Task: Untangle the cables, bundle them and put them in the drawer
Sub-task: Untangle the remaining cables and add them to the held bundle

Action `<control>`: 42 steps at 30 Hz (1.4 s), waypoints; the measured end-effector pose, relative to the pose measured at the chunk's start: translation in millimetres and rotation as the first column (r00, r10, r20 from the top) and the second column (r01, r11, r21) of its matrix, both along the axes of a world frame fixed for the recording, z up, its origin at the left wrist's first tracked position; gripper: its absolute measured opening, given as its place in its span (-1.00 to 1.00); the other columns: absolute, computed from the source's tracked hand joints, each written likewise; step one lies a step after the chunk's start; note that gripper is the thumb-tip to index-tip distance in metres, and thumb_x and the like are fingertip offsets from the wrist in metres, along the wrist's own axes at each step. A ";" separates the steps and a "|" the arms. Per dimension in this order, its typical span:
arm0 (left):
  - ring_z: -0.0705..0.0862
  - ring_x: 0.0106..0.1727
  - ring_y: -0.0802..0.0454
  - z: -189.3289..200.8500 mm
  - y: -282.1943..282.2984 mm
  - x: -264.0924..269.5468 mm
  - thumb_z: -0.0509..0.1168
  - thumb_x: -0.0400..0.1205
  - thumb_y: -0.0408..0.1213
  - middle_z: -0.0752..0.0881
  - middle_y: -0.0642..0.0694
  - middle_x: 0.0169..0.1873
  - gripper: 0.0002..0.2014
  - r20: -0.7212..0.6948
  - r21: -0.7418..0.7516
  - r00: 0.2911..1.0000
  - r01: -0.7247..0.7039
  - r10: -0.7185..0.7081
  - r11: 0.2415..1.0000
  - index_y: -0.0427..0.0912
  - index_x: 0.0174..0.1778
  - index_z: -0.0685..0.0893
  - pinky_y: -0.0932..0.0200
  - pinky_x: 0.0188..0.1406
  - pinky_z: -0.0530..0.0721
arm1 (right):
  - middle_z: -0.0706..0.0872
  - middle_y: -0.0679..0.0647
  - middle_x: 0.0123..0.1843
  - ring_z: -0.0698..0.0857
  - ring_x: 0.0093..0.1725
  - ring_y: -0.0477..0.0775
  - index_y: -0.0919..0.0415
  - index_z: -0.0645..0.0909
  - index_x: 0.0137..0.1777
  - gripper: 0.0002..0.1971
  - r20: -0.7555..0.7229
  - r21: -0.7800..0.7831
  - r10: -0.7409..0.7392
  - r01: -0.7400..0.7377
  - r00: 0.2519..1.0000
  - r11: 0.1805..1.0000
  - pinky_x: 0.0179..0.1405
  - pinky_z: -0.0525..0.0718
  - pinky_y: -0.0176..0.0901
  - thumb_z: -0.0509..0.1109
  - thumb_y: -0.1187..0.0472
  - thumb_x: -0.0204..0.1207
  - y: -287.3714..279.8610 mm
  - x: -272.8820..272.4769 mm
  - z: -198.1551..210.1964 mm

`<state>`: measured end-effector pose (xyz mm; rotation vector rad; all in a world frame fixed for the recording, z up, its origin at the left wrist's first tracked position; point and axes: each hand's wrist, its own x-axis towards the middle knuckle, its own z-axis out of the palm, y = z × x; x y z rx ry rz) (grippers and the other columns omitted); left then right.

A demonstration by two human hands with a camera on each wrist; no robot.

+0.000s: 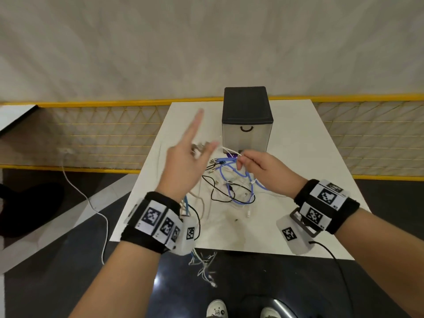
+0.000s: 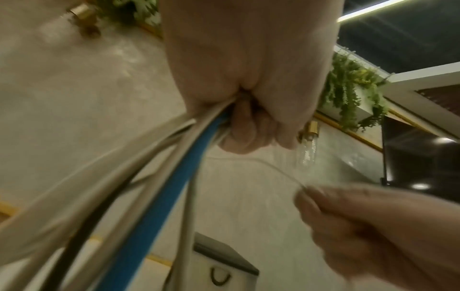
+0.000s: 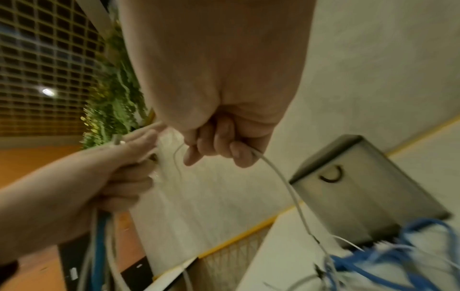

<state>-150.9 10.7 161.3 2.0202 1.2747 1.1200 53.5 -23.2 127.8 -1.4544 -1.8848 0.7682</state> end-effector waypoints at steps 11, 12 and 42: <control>0.47 -0.46 0.35 22.0 9.1 -15.1 0.28 0.75 -0.14 0.51 0.11 -0.43 -0.77 0.305 0.098 0.923 -0.274 0.233 0.957 -0.13 -0.20 0.60 0.49 -0.43 0.40 | 0.57 -0.07 -0.26 0.51 -0.32 0.00 0.11 0.51 -0.03 -0.75 0.137 -0.040 0.057 -0.052 0.989 0.998 -0.22 0.55 -0.11 0.00 0.21 0.76 6.9 18.4 -21.8; 0.46 -0.47 0.33 25.3 11.8 -20.4 0.27 0.76 -0.14 0.49 0.10 -0.44 -0.76 0.359 0.099 0.894 -0.323 0.270 0.941 -0.11 -0.23 0.58 0.48 -0.42 0.39 | 0.63 0.00 -0.17 0.56 -0.26 0.07 0.13 0.49 -0.05 -0.75 0.183 -0.080 0.065 -0.051 0.981 0.995 -0.12 0.59 -0.07 -0.01 0.26 0.75 7.8 23.4 -29.9; 0.37 -0.51 0.19 -22.6 -34.0 -13.3 0.36 0.54 -0.46 0.61 0.37 -0.42 -0.10 -0.369 -0.650 0.619 0.361 -0.693 0.669 0.52 0.58 0.20 0.37 -0.45 0.38 | 0.72 0.09 0.17 0.67 0.13 0.14 0.20 0.57 0.30 -0.68 0.512 -0.479 0.380 -0.111 0.770 0.871 0.16 0.61 -0.04 0.13 0.31 0.63 -31.3 -7.1 -48.4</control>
